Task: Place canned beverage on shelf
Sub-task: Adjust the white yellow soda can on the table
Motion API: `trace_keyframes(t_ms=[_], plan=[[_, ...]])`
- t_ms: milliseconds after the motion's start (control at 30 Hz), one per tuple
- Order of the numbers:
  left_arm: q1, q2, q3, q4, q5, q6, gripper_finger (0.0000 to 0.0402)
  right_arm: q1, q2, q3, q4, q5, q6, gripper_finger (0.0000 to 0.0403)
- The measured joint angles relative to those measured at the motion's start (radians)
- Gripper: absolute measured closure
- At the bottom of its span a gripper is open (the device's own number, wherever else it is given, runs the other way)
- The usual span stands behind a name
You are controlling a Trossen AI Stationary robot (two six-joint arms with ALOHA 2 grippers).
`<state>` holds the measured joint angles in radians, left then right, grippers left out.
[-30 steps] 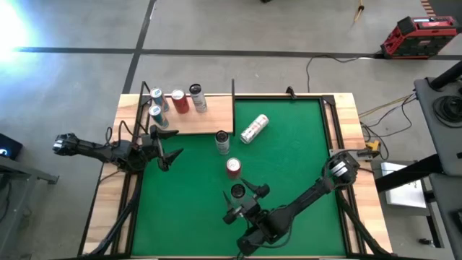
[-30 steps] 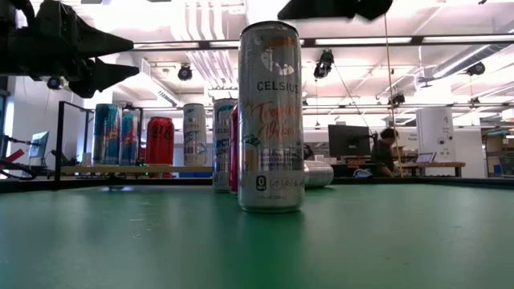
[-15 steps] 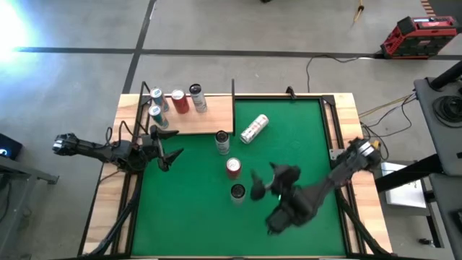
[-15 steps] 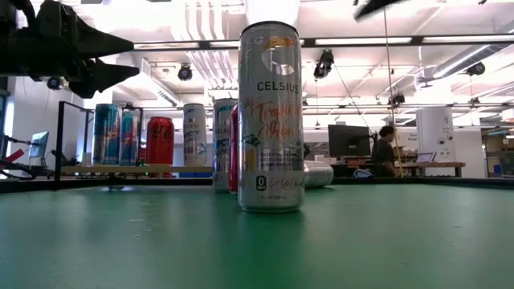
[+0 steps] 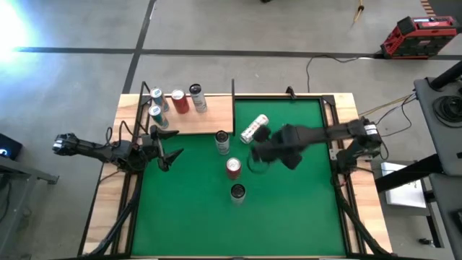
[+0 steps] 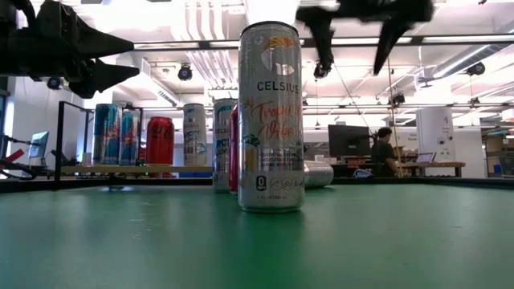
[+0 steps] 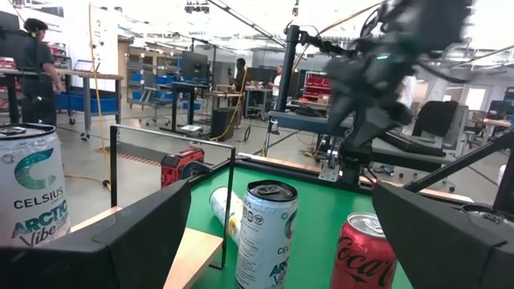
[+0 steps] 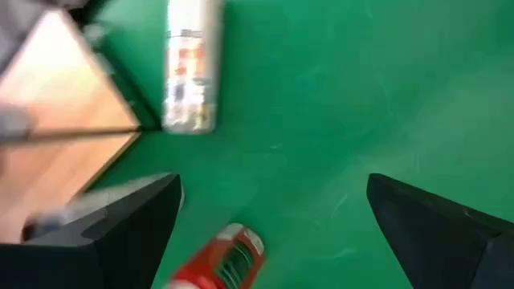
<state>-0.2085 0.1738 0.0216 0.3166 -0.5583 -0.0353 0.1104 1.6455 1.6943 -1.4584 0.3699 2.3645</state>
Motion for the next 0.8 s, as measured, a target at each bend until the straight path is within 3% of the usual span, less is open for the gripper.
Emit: trace_keyframes(t_ms=[300,500,800], plan=[[0.000,0.000,0.000,0.000,0.000,0.000,0.0027,-0.338,0.064,0.000,0.077,-0.280,-0.108,0.0014],[0.000,0.002,0.000,0.000,0.000,0.000,0.0027,-0.476,0.100,0.000,0.189,-0.326,-0.334,0.0014],[0.000,0.002,0.000,0.000,0.000,0.000,0.0027,-0.571,0.218,0.000,0.243,-0.377,-0.323,0.0014]])
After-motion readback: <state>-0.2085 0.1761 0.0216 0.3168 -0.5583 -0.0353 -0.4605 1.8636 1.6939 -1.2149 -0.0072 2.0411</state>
